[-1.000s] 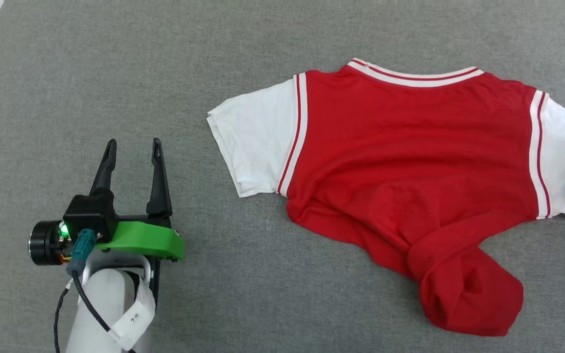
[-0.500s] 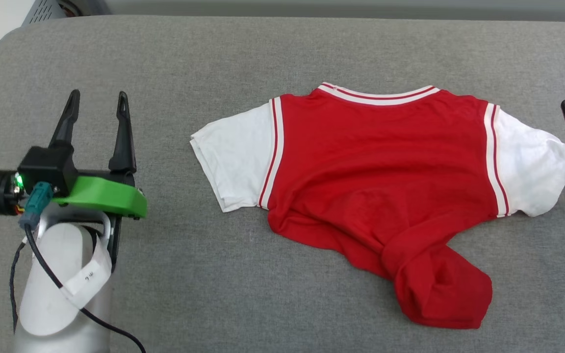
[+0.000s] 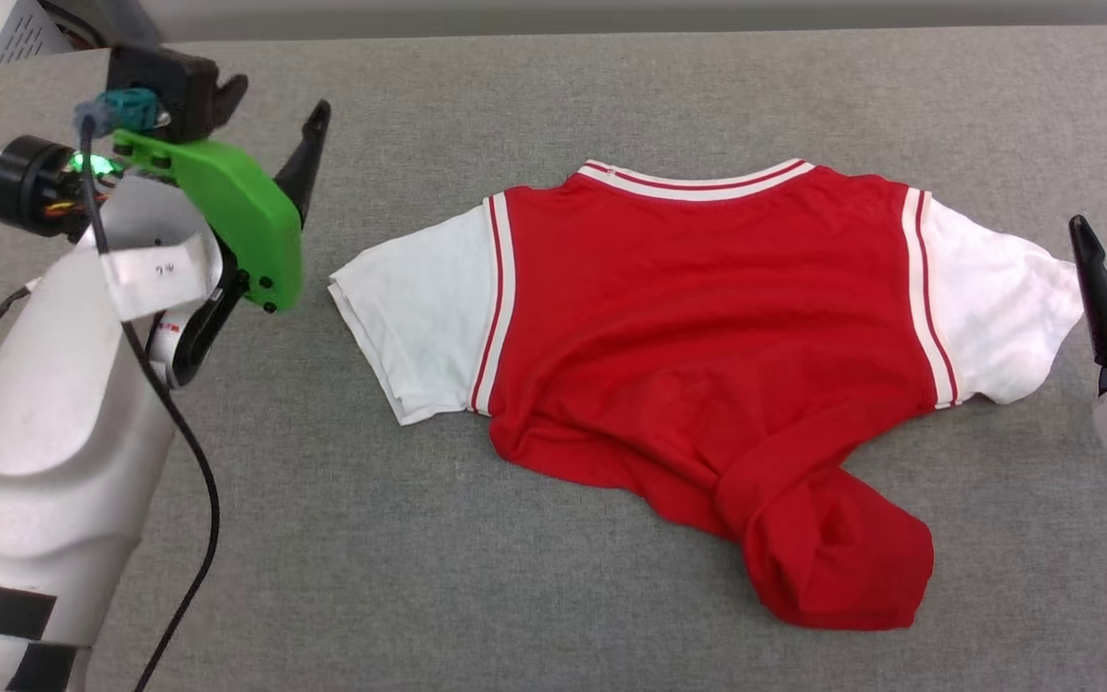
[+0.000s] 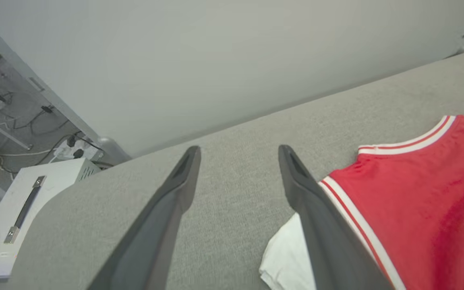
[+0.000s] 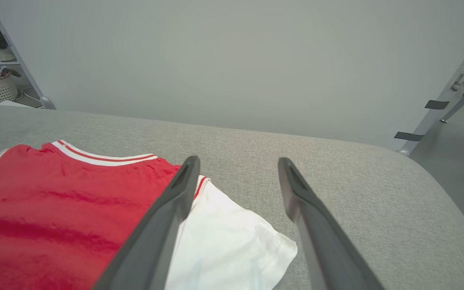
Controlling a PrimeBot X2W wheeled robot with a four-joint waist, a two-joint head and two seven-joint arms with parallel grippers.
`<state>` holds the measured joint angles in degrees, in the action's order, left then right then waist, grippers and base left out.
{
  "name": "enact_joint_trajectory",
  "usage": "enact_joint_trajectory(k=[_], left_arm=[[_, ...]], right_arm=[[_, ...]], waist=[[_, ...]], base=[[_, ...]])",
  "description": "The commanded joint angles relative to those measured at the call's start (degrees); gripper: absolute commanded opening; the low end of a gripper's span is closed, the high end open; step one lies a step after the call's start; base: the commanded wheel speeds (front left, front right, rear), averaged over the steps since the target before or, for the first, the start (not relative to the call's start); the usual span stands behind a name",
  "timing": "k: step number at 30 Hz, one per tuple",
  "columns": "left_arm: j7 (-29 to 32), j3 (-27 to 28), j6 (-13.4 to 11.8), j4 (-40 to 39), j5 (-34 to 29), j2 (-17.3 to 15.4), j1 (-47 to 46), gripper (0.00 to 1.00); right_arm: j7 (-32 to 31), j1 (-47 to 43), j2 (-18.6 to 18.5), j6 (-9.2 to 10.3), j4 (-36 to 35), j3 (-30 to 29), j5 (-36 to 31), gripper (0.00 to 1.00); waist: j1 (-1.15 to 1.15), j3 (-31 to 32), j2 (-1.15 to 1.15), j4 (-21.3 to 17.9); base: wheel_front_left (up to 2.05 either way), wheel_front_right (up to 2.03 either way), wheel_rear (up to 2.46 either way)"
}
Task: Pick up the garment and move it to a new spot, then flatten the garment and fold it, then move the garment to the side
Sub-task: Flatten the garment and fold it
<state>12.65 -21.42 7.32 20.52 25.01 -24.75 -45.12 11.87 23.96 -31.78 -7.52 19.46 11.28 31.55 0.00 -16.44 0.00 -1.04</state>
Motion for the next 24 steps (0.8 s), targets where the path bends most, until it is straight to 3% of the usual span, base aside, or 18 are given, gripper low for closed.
enact_joint_trajectory(k=[1, 5, 10, 23, 24], left_arm=[[9.94, -6.56, 0.15, 1.53, 6.98, -3.08, -4.70, 1.00], [20.42, -13.00, 0.16, 3.54, 14.48, -5.54, -8.41, 1.00], [28.30, -17.48, 0.16, 6.90, 21.12, -7.22, -11.48, 1.00], [35.53, -30.27, 0.16, 12.82, 26.29, -9.51, -12.27, 1.00], [35.22, -31.28, 0.16, 12.78, 26.76, -9.73, -12.33, 0.44]], right_arm=[[-2.09, -1.87, 1.77, 0.03, -3.61, -2.12, -2.11, 1.00], [-4.40, -2.64, 2.87, 0.03, -6.61, -3.64, -3.20, 1.00], [-6.12, -2.63, 3.74, 0.03, -8.92, -4.14, -3.80, 1.00], [-7.34, -1.60, 3.79, 0.03, -9.80, -3.50, -3.08, 1.00], [-7.29, -1.47, 3.53, 0.03, -9.61, -3.51, -2.89, 1.00]], waist=[[0.00, -1.79, 0.00, -1.36], [0.00, -3.36, 0.00, -2.30], [0.00, -5.25, 0.00, -3.66], [0.00, -8.05, 0.00, -5.36], [0.00, -8.08, 0.00, -5.27]], base=[[0.00, 0.00, 0.00], [0.00, 0.00, 0.00], [0.00, 0.00, 0.00], [0.00, 0.00, 0.00], [0.00, 0.00, 0.00]])
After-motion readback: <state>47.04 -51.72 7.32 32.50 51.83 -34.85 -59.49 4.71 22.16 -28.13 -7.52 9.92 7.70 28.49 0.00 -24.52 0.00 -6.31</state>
